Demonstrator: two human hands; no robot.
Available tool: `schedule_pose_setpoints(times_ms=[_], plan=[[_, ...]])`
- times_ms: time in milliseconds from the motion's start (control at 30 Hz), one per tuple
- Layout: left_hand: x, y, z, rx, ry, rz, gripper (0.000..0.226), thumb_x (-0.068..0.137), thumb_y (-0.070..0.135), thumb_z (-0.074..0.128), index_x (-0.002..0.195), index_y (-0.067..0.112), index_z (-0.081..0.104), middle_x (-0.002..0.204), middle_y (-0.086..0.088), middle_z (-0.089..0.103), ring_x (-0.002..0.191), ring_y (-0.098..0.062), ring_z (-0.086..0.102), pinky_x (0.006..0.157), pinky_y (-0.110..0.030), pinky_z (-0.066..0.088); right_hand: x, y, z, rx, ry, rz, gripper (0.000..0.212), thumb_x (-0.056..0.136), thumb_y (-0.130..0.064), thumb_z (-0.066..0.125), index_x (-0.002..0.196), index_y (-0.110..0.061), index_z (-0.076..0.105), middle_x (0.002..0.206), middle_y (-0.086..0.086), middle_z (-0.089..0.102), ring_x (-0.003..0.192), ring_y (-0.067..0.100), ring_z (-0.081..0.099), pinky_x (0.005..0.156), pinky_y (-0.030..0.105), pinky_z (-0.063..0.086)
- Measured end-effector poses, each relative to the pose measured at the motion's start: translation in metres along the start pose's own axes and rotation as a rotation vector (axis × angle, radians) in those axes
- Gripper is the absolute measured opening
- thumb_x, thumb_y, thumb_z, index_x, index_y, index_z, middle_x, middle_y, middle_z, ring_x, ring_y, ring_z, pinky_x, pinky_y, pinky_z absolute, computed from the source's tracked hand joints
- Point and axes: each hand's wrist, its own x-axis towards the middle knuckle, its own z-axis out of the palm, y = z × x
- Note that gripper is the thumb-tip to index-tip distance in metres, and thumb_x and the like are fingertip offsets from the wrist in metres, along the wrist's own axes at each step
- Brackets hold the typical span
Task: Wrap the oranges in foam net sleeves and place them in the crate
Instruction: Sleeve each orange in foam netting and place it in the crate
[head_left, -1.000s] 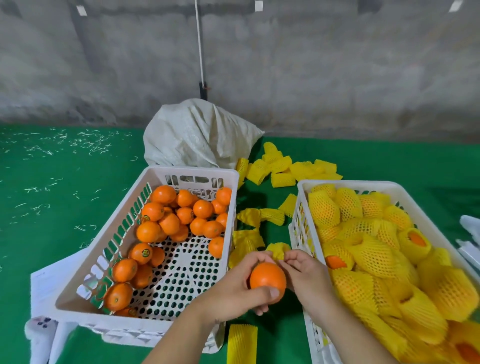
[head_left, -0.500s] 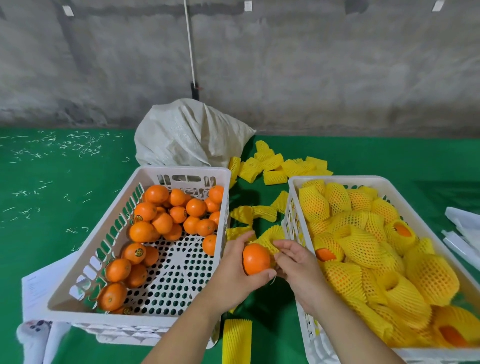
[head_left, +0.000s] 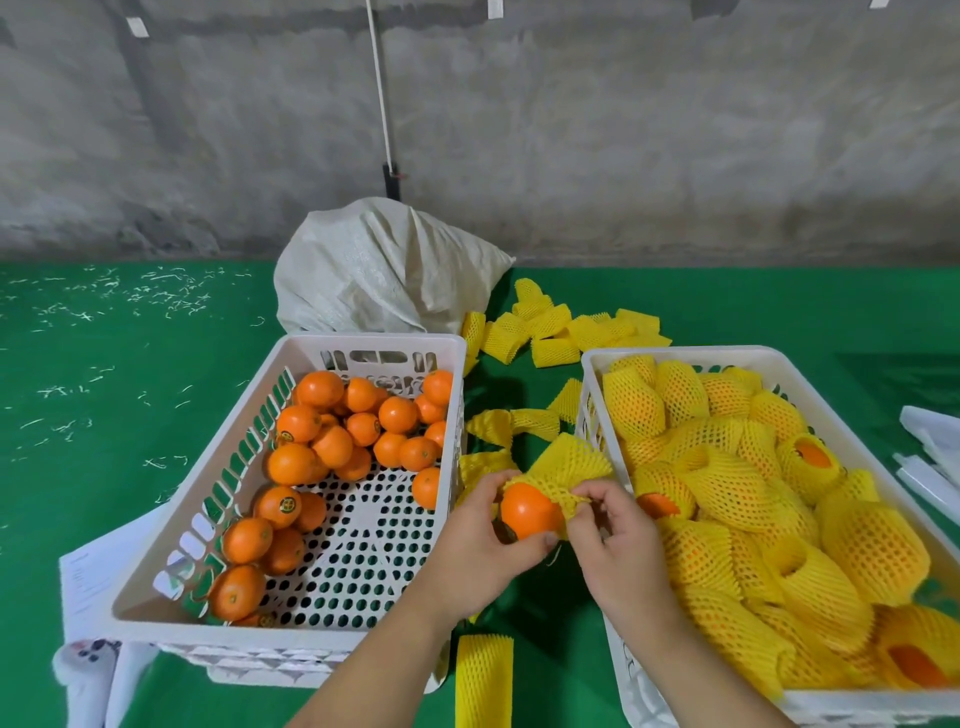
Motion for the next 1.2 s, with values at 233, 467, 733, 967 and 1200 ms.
schedule_pose_setpoints(times_ms=[233, 467, 733, 967, 1200], plan=[[0.0, -0.002, 0.011, -0.2, 0.057, -0.08, 0.076, 0.081, 0.08, 0.07, 0.142, 0.046, 0.041, 0.123, 0.015, 0.067, 0.113, -0.007, 0.068, 0.094, -0.027, 0.056, 0.002, 0.006, 0.008, -0.12, -0.171, -0.052, 0.04, 0.096, -0.058, 0.05, 0.133, -0.044, 0.056, 0.122, -0.022, 0.059, 0.116, 0.006, 0.06, 0.092, 0.028, 0.055], [-0.004, -0.007, 0.011, -0.215, -0.102, -0.096, 0.069, 0.086, 0.069, 0.072, 0.143, 0.055, 0.037, 0.12, 0.003, 0.066, 0.098, -0.021, 0.073, 0.089, -0.041, 0.062, 0.013, 0.01, 0.002, 0.136, -0.066, 0.175, 0.017, 0.1, -0.038, 0.062, 0.112, -0.042, 0.072, 0.112, -0.014, 0.071, 0.107, 0.009, 0.068, 0.095, 0.042, 0.057], [0.001, -0.006, 0.012, -0.202, 0.097, -0.029, 0.057, 0.08, 0.055, 0.083, 0.126, 0.051, 0.05, 0.113, 0.026, 0.065, 0.091, -0.012, 0.075, 0.078, -0.025, 0.059, 0.004, 0.004, 0.002, -0.055, 0.054, -0.048, 0.014, 0.101, -0.039, 0.053, 0.107, -0.042, 0.066, 0.103, -0.019, 0.068, 0.098, 0.012, 0.067, 0.082, 0.038, 0.059], [0.001, 0.002, 0.014, -0.262, 0.183, -0.078, 0.055, 0.077, 0.075, 0.077, 0.117, 0.05, 0.051, 0.102, 0.012, 0.07, 0.069, -0.016, 0.071, 0.059, -0.027, 0.056, 0.004, 0.003, 0.008, -0.077, -0.167, 0.079, 0.034, 0.097, -0.057, 0.054, 0.128, -0.041, 0.057, 0.114, -0.023, 0.062, 0.11, 0.001, 0.062, 0.087, 0.021, 0.055], [-0.005, 0.001, 0.015, -0.006, 0.067, 0.045, 0.063, 0.079, 0.071, 0.078, 0.134, 0.06, 0.048, 0.124, 0.024, 0.063, 0.113, -0.002, 0.066, 0.089, -0.019, 0.055, 0.006, 0.003, 0.004, -0.169, -0.059, 0.088, 0.021, 0.105, -0.037, 0.048, 0.111, -0.03, 0.067, 0.102, -0.013, 0.065, 0.099, 0.005, 0.062, 0.086, 0.035, 0.058]])
